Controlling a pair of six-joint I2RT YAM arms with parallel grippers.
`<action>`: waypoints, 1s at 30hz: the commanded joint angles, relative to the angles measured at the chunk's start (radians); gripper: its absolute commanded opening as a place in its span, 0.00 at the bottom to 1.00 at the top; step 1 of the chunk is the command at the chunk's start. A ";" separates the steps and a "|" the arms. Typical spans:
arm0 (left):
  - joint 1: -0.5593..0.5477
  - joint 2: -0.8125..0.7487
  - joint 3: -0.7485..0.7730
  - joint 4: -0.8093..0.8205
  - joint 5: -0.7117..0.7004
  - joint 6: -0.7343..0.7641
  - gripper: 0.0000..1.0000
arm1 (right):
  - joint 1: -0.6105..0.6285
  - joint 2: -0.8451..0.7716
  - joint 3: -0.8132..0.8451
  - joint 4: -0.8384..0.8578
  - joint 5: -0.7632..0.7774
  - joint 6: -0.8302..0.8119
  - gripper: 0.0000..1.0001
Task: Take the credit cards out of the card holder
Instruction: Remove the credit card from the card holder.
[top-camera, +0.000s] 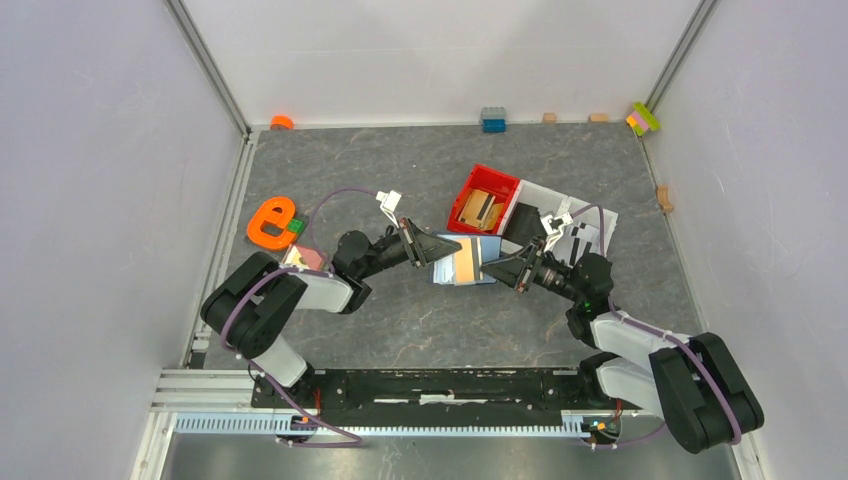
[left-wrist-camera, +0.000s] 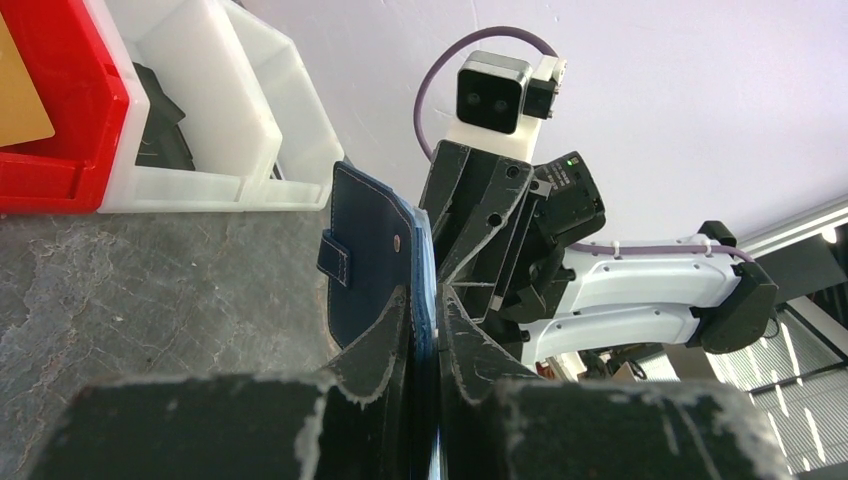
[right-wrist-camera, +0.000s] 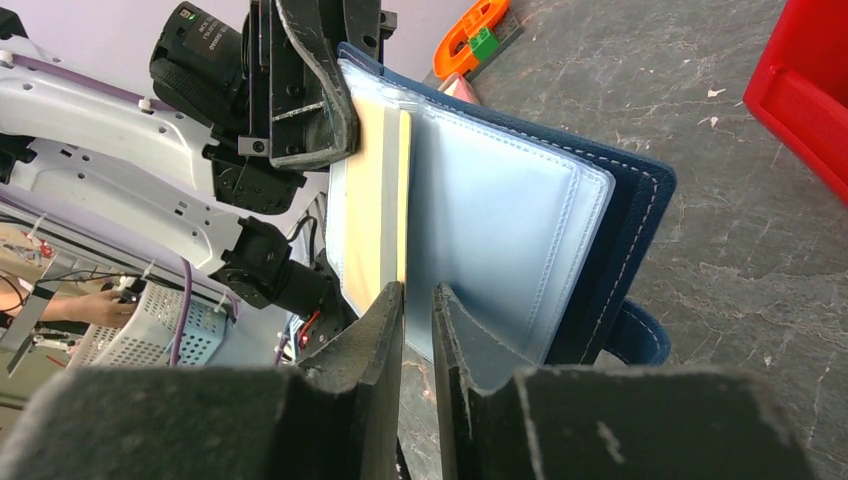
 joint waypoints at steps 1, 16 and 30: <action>0.001 -0.023 0.001 0.099 0.034 -0.044 0.02 | -0.007 0.015 0.003 0.026 0.011 0.000 0.21; -0.015 -0.001 0.017 0.095 0.038 -0.035 0.02 | 0.031 0.060 0.024 0.063 -0.019 0.006 0.19; -0.033 -0.006 0.027 0.059 0.036 -0.010 0.02 | 0.049 0.055 0.034 0.058 -0.016 -0.004 0.02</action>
